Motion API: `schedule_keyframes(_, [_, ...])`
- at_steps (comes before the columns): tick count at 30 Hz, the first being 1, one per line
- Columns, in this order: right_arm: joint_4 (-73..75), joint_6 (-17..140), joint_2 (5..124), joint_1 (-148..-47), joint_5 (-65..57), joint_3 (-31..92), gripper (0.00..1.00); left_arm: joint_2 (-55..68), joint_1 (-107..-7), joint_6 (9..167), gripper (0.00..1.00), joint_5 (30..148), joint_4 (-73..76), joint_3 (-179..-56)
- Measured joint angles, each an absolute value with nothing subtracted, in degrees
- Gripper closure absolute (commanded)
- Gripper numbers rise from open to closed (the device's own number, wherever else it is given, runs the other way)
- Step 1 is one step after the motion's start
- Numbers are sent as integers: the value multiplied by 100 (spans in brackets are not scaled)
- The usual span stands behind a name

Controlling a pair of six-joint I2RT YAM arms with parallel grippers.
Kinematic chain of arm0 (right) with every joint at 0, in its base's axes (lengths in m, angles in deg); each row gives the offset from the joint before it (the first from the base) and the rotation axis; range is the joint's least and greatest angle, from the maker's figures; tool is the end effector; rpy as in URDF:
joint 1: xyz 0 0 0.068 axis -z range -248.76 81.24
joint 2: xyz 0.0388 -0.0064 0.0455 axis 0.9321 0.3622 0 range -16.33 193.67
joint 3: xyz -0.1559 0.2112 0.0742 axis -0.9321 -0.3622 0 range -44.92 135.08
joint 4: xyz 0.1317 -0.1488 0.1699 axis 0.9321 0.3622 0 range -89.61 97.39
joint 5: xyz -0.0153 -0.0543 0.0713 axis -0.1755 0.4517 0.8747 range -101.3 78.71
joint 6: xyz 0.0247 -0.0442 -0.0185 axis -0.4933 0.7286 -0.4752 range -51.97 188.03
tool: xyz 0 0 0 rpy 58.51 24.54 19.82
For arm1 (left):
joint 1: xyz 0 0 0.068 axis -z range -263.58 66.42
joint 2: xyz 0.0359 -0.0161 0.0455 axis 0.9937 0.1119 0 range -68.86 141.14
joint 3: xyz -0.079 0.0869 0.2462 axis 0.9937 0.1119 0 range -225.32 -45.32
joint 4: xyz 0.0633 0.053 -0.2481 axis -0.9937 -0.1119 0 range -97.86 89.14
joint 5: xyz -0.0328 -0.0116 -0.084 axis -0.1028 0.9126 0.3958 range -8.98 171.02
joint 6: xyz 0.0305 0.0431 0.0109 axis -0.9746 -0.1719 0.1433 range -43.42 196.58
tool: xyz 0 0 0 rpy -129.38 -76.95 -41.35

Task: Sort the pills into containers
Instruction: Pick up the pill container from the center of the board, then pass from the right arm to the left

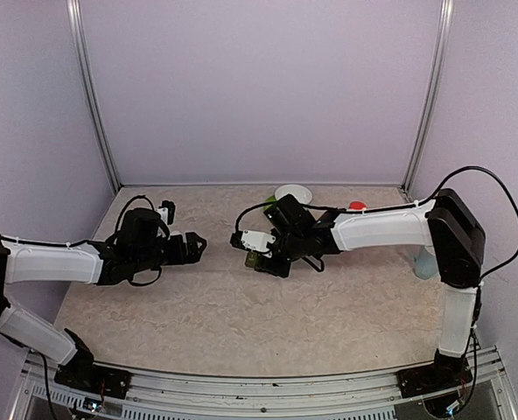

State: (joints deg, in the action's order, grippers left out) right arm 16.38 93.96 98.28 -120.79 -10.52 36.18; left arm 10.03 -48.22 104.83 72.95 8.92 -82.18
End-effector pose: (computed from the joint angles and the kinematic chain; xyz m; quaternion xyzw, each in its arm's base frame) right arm 0.2694 0.3460 0.1850 -0.5920 0.7278 0.0843 0.3358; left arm 0.2343 -0.1601 0.1947 0.0202 0.8739 -0.2015 0.4419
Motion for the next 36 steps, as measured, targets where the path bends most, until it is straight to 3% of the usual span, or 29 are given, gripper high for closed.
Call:
schedule_keyframes(10, [705, 9545, 8916, -12261, -1026, 2741, 80, 1053, -4822, 11058, 3, 9017, 1867, -8146])
schedule_keyframes(20, [235, 9722, 8689, -12543, -1461, 2425, 79, 1893, -4818, 11797, 11, 10517, 2538, -8415])
schedule_keyframes(36, [-8, 9800, 8685, -12654, -1793, 2411, 75, 2577, -4783, 12225, 22, 11539, 3049, -8788])
